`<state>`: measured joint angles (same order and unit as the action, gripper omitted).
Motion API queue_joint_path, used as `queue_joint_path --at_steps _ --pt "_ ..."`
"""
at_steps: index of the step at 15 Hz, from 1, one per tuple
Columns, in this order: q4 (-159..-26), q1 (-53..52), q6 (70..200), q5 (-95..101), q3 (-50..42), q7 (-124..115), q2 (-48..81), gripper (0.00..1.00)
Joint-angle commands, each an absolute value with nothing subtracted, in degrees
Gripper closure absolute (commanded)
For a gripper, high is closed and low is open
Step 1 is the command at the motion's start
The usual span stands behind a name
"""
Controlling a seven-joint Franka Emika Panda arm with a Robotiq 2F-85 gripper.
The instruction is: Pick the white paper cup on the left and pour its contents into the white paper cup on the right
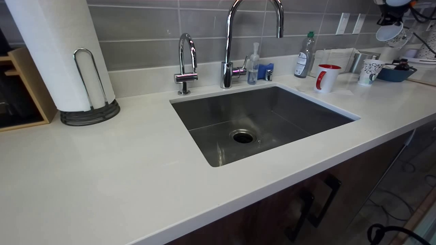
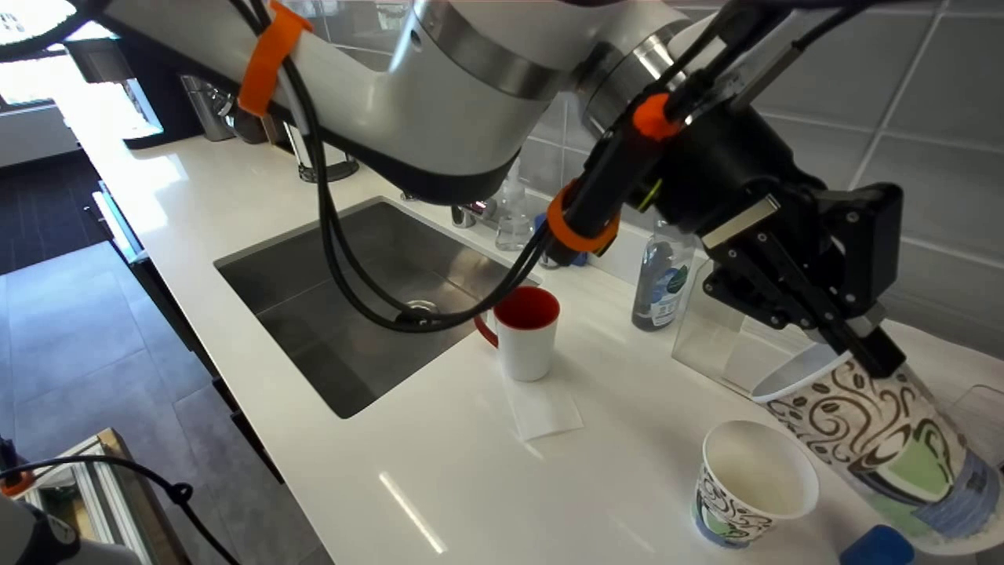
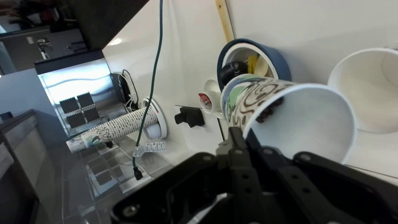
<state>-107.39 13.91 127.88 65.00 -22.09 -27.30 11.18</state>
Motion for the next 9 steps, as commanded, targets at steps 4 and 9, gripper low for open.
queue_joint_path --at_steps 4,9 --pt "-108.0 14.2 123.1 72.6 -19.8 -35.8 13.0 0.99" --pt "-107.5 14.3 120.6 77.7 -19.3 -41.3 15.8 0.99"
